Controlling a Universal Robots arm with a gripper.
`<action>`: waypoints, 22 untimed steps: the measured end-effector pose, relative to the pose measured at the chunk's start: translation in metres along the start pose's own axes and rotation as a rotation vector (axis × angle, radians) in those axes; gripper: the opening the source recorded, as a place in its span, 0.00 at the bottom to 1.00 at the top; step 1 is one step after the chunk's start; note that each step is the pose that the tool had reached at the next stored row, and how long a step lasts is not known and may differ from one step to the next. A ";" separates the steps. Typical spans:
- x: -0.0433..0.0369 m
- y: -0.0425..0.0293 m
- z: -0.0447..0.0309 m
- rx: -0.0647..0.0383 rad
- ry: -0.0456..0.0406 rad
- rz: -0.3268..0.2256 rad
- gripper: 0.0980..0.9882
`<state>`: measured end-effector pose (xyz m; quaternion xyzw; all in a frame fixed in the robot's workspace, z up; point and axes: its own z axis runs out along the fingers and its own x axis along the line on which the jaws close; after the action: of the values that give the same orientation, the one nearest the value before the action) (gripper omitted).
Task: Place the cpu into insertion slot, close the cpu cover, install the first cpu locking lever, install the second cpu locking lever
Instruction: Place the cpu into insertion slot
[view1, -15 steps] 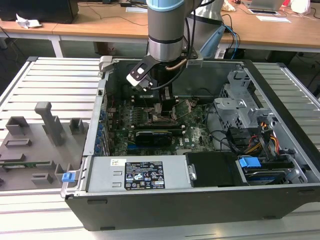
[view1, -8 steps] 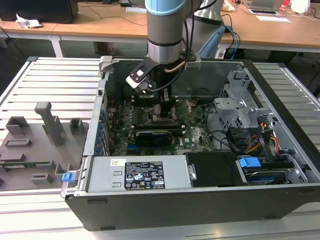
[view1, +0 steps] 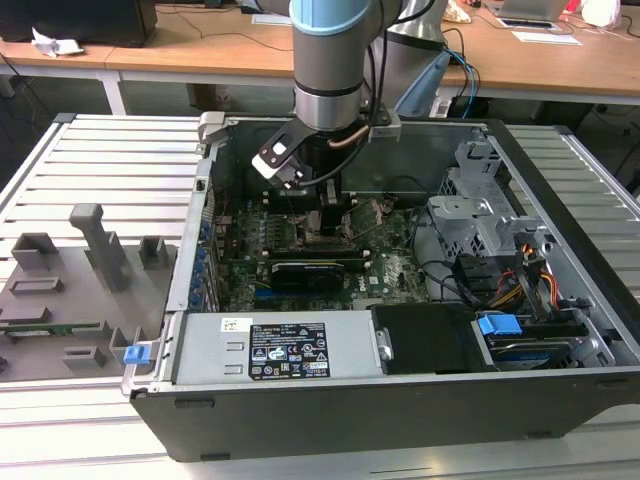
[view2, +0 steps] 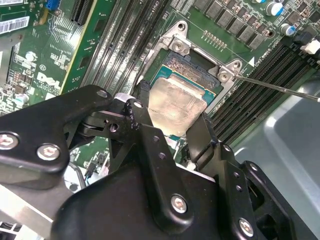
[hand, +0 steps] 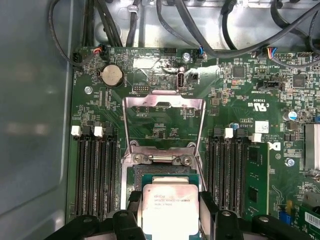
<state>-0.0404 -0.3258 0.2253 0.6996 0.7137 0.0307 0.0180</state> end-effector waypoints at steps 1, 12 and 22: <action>0.0000 -0.0001 0.0006 0.000 0.0000 0.000 0.50; 0.0016 -0.0018 0.0077 0.000 -0.0008 0.012 0.50; 0.0049 -0.0027 0.0196 0.000 -0.0019 0.026 0.50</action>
<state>-0.0418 -0.3206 0.2056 0.7090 0.7044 0.0303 0.0183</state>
